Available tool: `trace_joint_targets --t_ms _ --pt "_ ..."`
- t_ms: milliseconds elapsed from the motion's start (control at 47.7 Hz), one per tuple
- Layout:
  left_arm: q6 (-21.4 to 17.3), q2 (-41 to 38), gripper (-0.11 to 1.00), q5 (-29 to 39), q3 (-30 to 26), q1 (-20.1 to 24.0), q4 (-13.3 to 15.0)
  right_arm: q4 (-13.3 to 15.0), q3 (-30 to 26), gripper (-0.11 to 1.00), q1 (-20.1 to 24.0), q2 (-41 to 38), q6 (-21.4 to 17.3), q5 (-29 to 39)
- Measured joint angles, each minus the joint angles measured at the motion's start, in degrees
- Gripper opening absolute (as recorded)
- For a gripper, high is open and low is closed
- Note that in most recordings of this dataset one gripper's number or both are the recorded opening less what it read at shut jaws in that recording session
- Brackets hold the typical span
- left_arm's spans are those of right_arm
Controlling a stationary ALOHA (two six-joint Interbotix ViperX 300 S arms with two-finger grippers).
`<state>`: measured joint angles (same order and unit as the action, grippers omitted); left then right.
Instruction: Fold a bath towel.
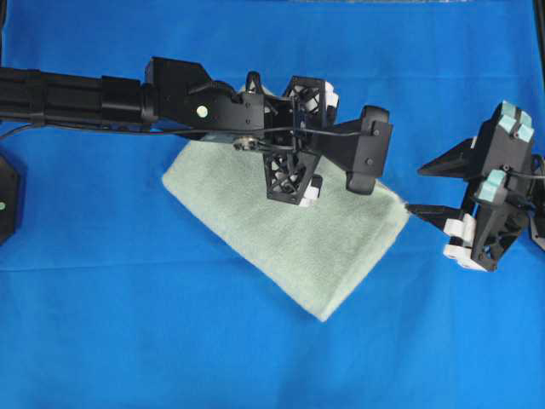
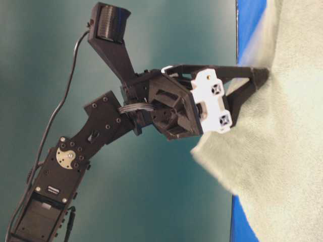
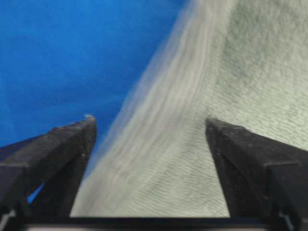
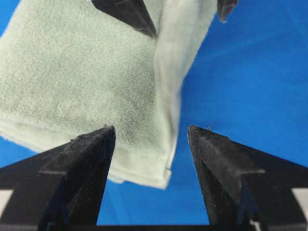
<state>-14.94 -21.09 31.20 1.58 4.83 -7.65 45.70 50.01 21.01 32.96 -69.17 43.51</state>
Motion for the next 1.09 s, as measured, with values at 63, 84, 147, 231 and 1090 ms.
trace_joint_targets --t_ms 63,84,147,231,1090 --pt "-0.1 0.1 0.84 0.0 0.2 -0.1 0.1 0.0 0.0 0.63 0.0 0.0 0.1 0.0" --pt "-0.1 0.2 0.84 -0.1 0.2 -0.1 0.0 0.0 0.0 0.63 0.0 0.0 0.0 0.0" --pt "-0.2 0.9 0.84 -0.1 0.2 -0.1 0.0 0.0 0.0 0.63 0.0 0.1 0.1 0.0" --pt "-0.1 2.5 0.84 -0.1 0.2 0.0 0.0 0.5 0.0 0.63 0.0 0.1 0.0 0.0" --pt "15.5 63.7 0.82 -24.8 42.3 -8.9 0.9 12.9 -0.9 0.63 0.1 7.6 0.1 -1.6"
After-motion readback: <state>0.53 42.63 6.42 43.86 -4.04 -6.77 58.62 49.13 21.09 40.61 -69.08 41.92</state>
